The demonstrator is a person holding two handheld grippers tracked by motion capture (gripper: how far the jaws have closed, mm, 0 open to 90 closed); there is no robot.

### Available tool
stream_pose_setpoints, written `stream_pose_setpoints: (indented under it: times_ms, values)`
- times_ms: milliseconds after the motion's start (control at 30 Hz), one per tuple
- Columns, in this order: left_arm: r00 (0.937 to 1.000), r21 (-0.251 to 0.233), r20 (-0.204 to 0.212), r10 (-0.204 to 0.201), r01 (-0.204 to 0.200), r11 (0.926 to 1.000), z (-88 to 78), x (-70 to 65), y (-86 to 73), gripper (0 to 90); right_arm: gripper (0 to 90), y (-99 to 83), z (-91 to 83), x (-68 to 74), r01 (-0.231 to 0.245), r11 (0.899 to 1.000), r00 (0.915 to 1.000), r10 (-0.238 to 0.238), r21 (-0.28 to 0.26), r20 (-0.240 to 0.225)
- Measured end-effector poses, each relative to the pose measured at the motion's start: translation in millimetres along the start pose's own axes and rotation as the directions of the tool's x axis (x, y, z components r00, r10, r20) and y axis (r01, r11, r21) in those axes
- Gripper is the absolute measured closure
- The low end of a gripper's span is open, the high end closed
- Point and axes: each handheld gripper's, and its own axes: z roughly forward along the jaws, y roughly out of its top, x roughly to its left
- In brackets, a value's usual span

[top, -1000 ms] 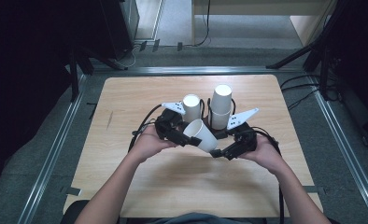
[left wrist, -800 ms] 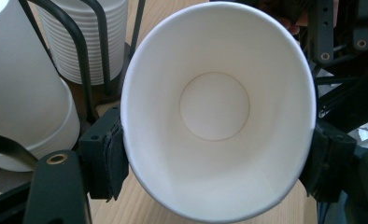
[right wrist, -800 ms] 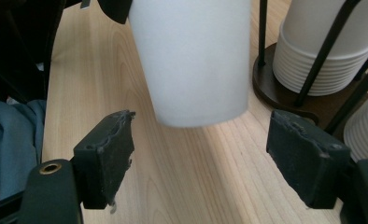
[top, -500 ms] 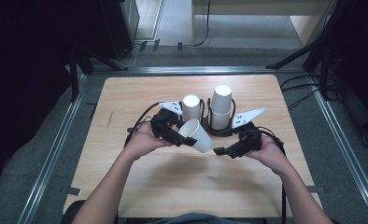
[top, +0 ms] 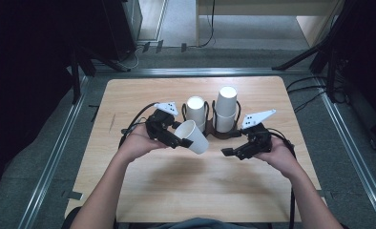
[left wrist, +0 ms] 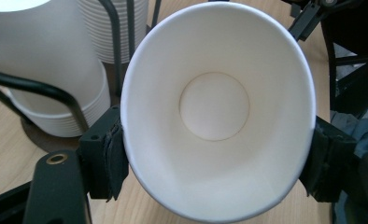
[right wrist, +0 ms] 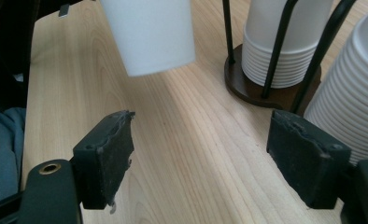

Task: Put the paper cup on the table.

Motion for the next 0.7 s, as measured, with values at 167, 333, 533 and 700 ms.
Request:
stream_pose_setpoints:
  times_ms: [167,333,533,700]
  values:
    - [0.9999,0.008,-0.017,-0.002,0.002,1.0000,-5.6,2.0,-3.9,23.3,22.7,-1.4,-1.7,-2.7,-0.013,1.000,0.9998,0.013,0.001,0.014]
    - [0.9995,0.015,-0.032,0.001,-0.001,0.9999,-10.2,6.6,-6.4,23.3,22.3,-3.0,-4.1,-4.2,-0.008,1.000,0.9998,0.008,-0.005,0.018]
    - [0.9979,0.035,-0.065,-0.011,0.013,0.9993,-18.9,14.1,-13.2,23.3,22.3,-5.1,-5.2,-6.8,-0.013,1.000,0.9995,0.013,0.002,0.027]
    - [0.9971,0.029,-0.071,-0.026,0.028,0.9992,-27.8,20.9,-19.7,23.3,22.3,-6.1,-6.6,-8.6,-0.019,1.000,0.9990,0.019,-0.001,0.040]
